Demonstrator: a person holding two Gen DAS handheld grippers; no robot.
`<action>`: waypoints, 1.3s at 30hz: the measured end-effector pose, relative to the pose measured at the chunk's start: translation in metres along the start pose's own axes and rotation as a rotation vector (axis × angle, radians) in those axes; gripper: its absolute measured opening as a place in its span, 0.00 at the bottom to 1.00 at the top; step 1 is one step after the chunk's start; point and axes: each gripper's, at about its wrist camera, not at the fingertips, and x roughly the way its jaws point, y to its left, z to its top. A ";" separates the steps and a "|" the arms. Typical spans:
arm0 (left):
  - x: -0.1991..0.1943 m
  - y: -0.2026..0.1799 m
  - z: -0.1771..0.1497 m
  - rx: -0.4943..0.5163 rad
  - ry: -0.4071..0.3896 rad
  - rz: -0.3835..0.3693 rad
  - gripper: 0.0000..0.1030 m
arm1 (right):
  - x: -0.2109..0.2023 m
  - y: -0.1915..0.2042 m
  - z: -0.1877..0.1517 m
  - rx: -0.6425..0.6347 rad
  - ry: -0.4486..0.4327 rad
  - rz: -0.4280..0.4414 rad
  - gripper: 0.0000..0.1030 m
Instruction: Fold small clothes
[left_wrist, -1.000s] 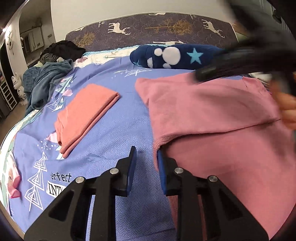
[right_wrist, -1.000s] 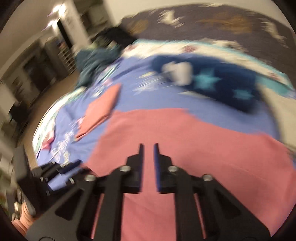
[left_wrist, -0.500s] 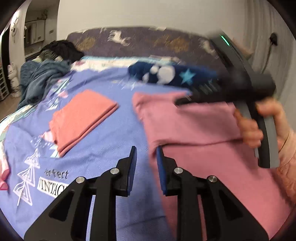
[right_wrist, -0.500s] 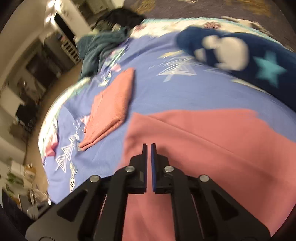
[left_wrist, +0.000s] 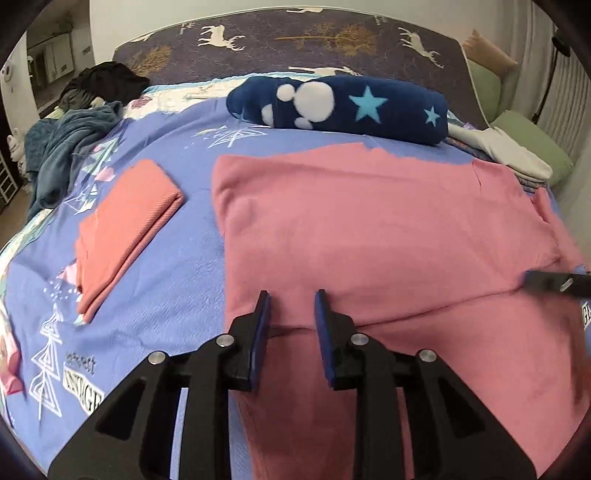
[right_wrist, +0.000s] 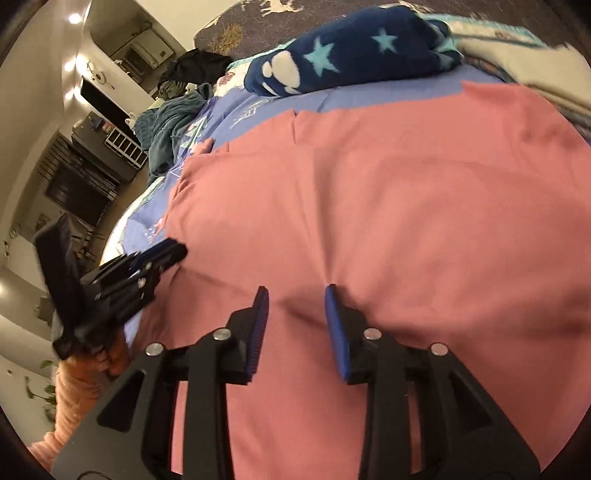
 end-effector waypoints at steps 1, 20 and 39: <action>-0.004 -0.002 0.001 0.002 -0.007 0.013 0.26 | -0.019 -0.008 -0.003 0.031 -0.048 -0.017 0.32; 0.037 -0.115 0.045 0.144 -0.021 -0.133 0.60 | -0.267 -0.410 -0.143 1.066 -0.683 -0.168 0.63; 0.025 -0.069 0.041 -0.017 -0.027 -0.315 0.60 | -0.184 -0.095 0.038 0.079 -0.603 -0.058 0.03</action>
